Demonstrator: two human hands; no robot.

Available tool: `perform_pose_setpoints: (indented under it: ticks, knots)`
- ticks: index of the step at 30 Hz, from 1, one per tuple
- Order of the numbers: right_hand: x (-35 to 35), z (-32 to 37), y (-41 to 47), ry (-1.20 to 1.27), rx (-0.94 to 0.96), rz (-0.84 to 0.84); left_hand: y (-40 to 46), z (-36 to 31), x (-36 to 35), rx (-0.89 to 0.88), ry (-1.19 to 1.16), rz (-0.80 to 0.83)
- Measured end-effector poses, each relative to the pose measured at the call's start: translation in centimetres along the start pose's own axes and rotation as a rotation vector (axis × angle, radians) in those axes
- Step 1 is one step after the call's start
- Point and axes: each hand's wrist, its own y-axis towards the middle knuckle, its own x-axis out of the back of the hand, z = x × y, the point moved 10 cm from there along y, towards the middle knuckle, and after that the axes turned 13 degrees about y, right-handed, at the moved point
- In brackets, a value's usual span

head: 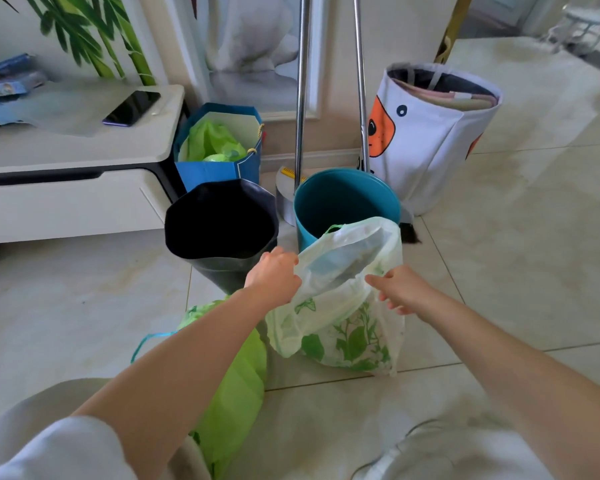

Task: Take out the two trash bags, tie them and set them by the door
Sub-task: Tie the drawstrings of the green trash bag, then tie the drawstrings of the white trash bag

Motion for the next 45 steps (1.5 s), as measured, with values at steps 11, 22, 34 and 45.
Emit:
perform_pose_setpoints:
  ticks: [11, 22, 34, 45]
  knots:
    - [0.9, 0.4, 2.4, 0.053, 0.065, -0.086, 5.2, -2.4, 0.1, 0.037, -0.358, 0.012]
    - [3.0, 0.2, 0.4, 0.459, 0.015, -0.084, 4.5, -6.1, 1.7, -0.031, -0.578, -0.096]
    - [11.0, 1.1, -2.3, 0.450, 0.163, -0.319, 0.5, -1.5, 6.3, 0.086, -0.508, -0.267]
    - [9.6, 1.4, -3.3, 0.052, 0.246, -0.299, -4.6, 1.3, 5.6, 0.075, -0.378, -0.032]
